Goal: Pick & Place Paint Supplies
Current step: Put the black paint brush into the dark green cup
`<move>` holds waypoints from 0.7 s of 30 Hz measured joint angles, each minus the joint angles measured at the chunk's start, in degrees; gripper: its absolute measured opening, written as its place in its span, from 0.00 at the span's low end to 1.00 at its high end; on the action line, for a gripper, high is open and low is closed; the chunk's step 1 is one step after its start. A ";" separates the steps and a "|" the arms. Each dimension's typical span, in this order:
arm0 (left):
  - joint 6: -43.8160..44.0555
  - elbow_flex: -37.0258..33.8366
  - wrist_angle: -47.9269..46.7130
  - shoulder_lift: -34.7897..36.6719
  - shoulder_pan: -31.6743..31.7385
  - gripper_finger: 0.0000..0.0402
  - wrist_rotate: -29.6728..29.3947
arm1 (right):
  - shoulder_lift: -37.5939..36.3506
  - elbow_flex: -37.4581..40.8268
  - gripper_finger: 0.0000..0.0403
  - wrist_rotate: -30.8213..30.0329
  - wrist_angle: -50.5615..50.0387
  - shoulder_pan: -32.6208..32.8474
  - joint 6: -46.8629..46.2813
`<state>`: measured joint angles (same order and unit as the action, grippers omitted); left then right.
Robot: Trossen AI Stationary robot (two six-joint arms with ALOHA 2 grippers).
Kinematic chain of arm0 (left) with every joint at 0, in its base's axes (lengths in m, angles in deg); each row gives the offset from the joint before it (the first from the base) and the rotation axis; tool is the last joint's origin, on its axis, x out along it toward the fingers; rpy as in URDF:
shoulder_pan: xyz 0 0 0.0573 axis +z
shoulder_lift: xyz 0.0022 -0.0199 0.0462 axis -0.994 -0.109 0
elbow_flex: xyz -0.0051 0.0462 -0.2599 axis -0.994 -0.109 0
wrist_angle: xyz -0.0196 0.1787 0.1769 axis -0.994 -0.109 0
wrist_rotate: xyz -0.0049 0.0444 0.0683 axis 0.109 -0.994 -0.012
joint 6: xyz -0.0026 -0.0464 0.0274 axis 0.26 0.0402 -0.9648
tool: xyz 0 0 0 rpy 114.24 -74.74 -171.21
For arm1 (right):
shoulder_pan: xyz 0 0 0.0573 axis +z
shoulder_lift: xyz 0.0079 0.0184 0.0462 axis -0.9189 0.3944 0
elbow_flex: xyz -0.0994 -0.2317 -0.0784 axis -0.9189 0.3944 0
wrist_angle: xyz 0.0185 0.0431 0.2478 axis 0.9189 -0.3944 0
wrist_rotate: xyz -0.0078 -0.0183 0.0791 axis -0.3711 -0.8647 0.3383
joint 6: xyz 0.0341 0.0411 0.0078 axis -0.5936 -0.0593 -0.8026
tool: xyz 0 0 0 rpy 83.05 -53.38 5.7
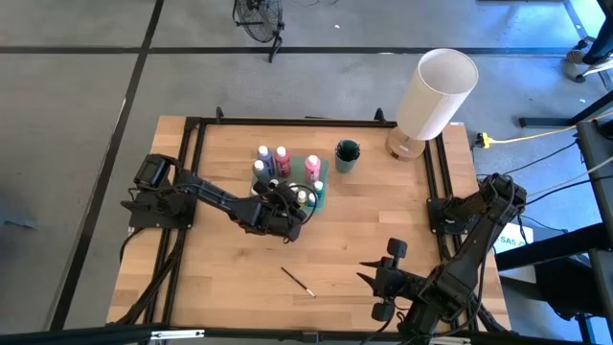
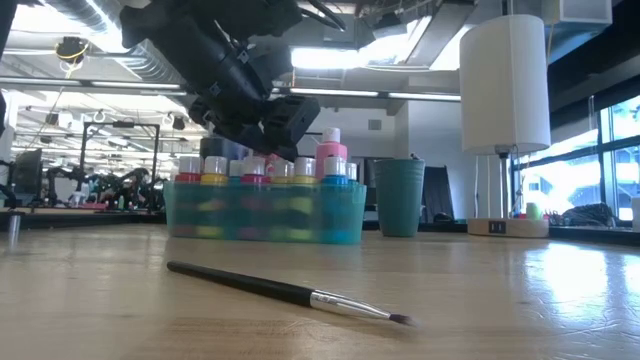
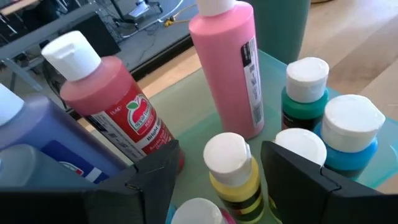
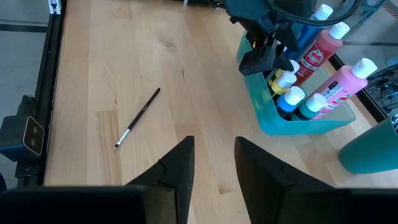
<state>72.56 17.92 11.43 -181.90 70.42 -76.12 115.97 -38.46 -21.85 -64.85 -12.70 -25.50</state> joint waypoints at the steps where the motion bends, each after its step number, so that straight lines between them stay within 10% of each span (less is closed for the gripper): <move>1: -0.02 0.00 -0.02 0.00 -0.11 0.56 -0.23 | 0.00 0.00 0.29 0.00 0.00 0.02 0.00; 21: -9.65 9.88 -10.69 0.09 -5.26 0.56 -3.56 | 0.00 0.00 0.29 0.24 0.09 0.02 0.00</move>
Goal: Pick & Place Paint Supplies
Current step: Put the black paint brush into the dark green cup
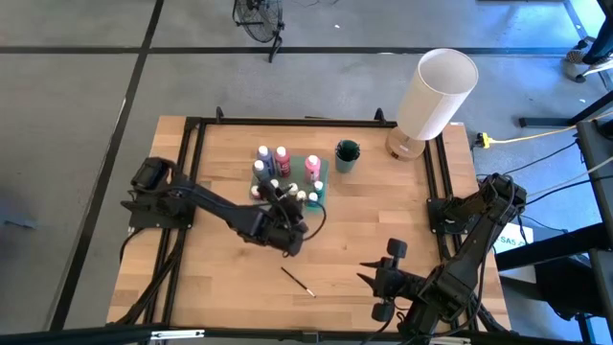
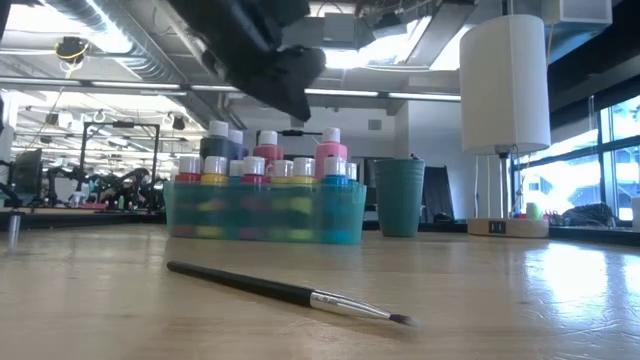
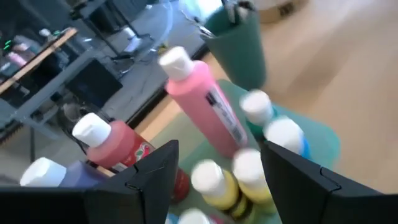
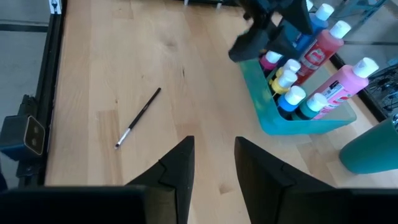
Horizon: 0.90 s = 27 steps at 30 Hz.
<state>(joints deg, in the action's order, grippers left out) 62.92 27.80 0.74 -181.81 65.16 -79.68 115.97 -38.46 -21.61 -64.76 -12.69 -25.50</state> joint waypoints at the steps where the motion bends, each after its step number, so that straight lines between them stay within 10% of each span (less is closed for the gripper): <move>1: -0.48 0.86 -2.20 0.00 -0.66 0.56 0.93 | 0.00 0.00 0.29 0.56 0.06 -0.02 0.00; 7: -3.43 3.33 -8.39 0.02 -5.64 0.56 11.70 | 0.00 0.00 0.29 2.14 0.02 -0.01 0.00; 17: -15.25 4.90 2.45 0.01 -12.25 0.56 47.83 | 0.00 0.00 0.29 2.27 0.13 -0.04 0.00; 27: -23.22 4.90 7.85 -0.36 -13.00 0.56 48.30 | 0.00 0.00 0.29 2.26 0.48 -0.11 0.00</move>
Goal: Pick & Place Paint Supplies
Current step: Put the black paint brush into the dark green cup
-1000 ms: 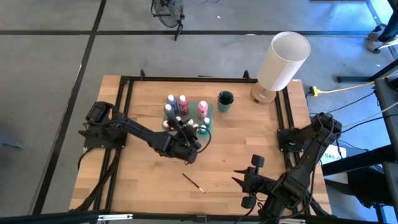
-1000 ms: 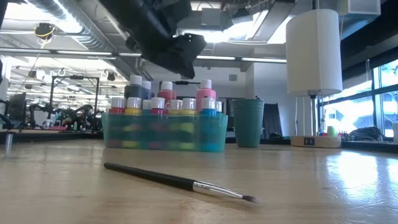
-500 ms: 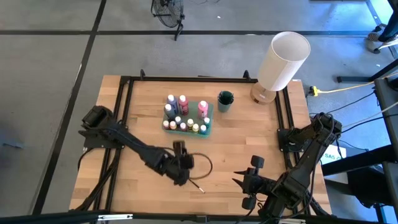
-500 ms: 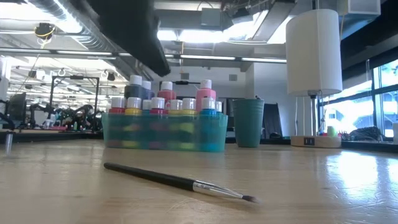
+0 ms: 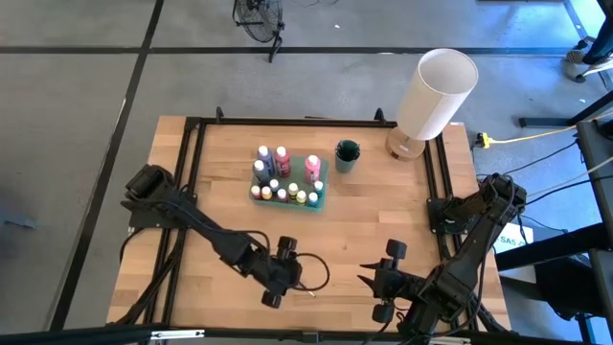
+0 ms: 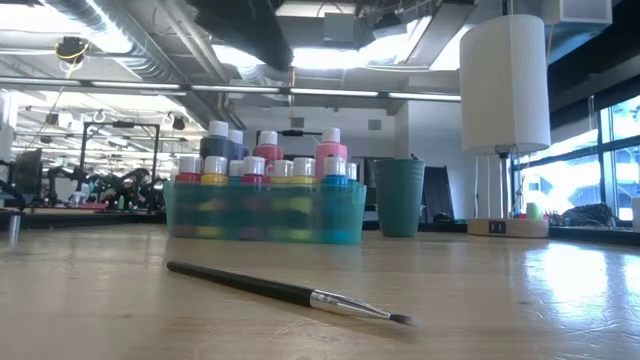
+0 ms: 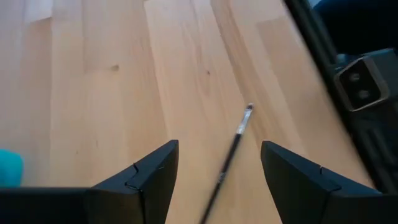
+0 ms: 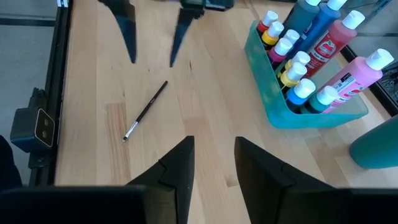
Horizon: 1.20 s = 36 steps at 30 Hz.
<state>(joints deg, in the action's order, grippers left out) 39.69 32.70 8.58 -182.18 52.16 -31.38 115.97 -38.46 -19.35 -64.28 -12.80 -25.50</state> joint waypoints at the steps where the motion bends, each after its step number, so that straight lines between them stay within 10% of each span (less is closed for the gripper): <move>1: -0.44 0.00 -0.12 -0.21 0.34 0.56 0.01 | 0.00 0.00 0.29 0.01 0.00 0.00 0.00; 16: -3.16 -0.02 -0.53 -5.36 3.96 0.56 9.34 | 0.00 0.00 0.29 3.38 2.46 -0.73 0.00; 24: -2.96 -0.02 -12.70 1.43 2.05 0.56 15.07 | 0.23 -0.01 0.29 23.06 20.48 -8.83 9.85; 31: 0.42 -0.02 -24.50 12.58 -2.09 0.56 8.46 | 0.86 -0.02 0.29 28.60 26.95 -16.30 12.88; 36: 3.18 -0.09 -28.98 20.32 -7.17 0.56 -7.13 | 1.35 0.00 0.29 28.37 27.81 -18.74 11.57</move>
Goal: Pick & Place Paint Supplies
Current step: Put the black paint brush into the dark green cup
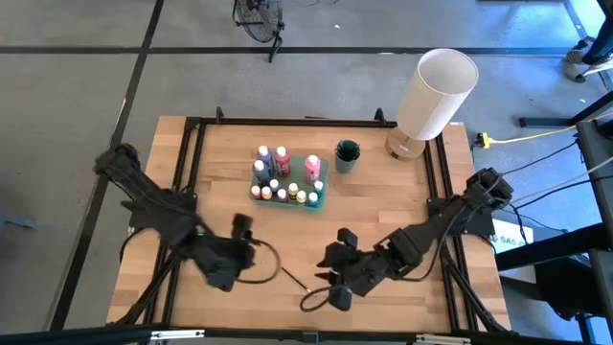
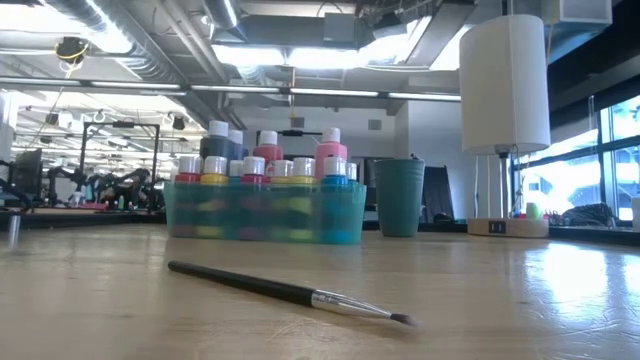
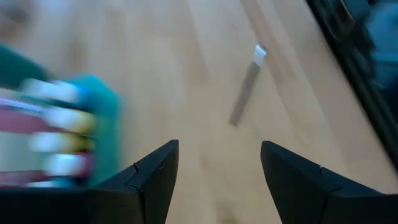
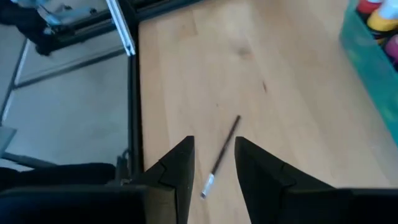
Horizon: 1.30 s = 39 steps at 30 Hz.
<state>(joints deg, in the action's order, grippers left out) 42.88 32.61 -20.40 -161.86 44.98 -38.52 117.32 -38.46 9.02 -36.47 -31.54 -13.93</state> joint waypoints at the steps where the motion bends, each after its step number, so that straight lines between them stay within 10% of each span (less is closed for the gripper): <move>1: 0.36 0.00 -0.22 1.29 -1.32 0.56 -3.74 | 0.30 0.00 0.29 0.04 1.02 -0.22 -0.13; 5: 1.88 0.00 -1.89 5.40 -5.91 0.56 -14.64 | 2.15 -0.02 0.29 4.48 9.62 -0.74 2.54; 12: 3.15 -0.02 -6.63 10.91 -12.32 0.56 -16.14 | 8.37 -0.80 0.29 6.63 17.45 -1.32 14.84; 30: 17.31 -0.02 -25.14 22.19 -23.26 0.56 -22.70 | 28.14 -32.80 0.29 10.65 -16.11 -1.34 1.38; 39: 17.52 -0.02 -27.79 23.67 -26.69 0.56 -25.54 | 32.57 -33.24 0.29 20.27 -25.29 -0.60 -16.61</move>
<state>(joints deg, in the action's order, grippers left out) 60.40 32.59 -48.19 -138.19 18.29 -64.05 149.89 -71.70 29.28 -61.76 -32.14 -30.54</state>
